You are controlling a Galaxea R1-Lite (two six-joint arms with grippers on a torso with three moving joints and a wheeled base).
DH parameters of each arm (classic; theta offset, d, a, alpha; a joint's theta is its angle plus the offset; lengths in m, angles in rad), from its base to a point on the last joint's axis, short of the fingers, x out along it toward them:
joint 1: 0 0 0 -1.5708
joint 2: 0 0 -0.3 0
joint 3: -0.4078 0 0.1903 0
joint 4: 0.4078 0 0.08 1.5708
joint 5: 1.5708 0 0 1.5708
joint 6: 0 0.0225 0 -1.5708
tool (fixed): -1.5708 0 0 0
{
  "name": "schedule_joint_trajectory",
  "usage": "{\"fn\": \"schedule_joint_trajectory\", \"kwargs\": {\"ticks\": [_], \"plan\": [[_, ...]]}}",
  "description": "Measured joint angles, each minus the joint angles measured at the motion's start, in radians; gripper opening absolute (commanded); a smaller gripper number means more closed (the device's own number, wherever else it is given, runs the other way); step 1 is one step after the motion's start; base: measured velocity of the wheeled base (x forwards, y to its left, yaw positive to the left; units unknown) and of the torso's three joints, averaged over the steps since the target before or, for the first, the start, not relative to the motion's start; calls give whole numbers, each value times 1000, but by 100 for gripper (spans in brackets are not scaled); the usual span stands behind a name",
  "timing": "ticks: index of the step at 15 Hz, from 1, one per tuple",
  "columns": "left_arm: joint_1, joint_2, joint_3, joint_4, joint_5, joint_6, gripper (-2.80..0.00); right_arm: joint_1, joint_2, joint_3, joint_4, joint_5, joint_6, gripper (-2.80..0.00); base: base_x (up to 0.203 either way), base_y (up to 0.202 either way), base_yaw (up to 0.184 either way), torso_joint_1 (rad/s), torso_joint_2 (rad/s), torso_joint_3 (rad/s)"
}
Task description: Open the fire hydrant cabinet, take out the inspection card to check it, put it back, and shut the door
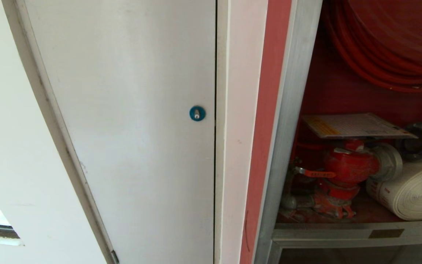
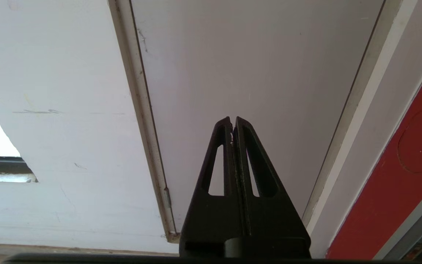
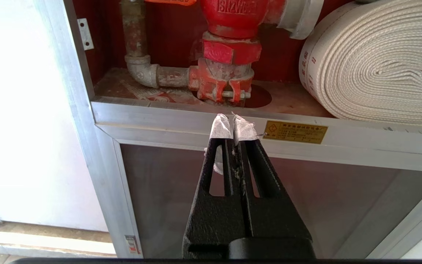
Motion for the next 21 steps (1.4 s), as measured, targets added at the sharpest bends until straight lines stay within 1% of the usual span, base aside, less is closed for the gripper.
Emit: {"fn": "schedule_joint_trajectory", "kwargs": {"ticks": [6,8,18,20,21], "plan": [[0,0,0,0,0,0,-280,0,0,0,0,-1,10,-280,0,0,0,0,0,0],[0,0,0,0,0,1,-280,0,0,0,0,-11,30,-280,0,0,0,0,0,0],[0,0,0,0,0,0,-280,-1,0,-2,8,-21,32,-280,0,0,0,0,0,0],[0,0,0,0,0,0,-280,-1,4,-20,33,-27,31,-280,0,0,0,0,0,0],[0,0,0,0,0,0,-280,-1,16,-65,35,-32,35,-280,0,0,0,0,0,0]]}}
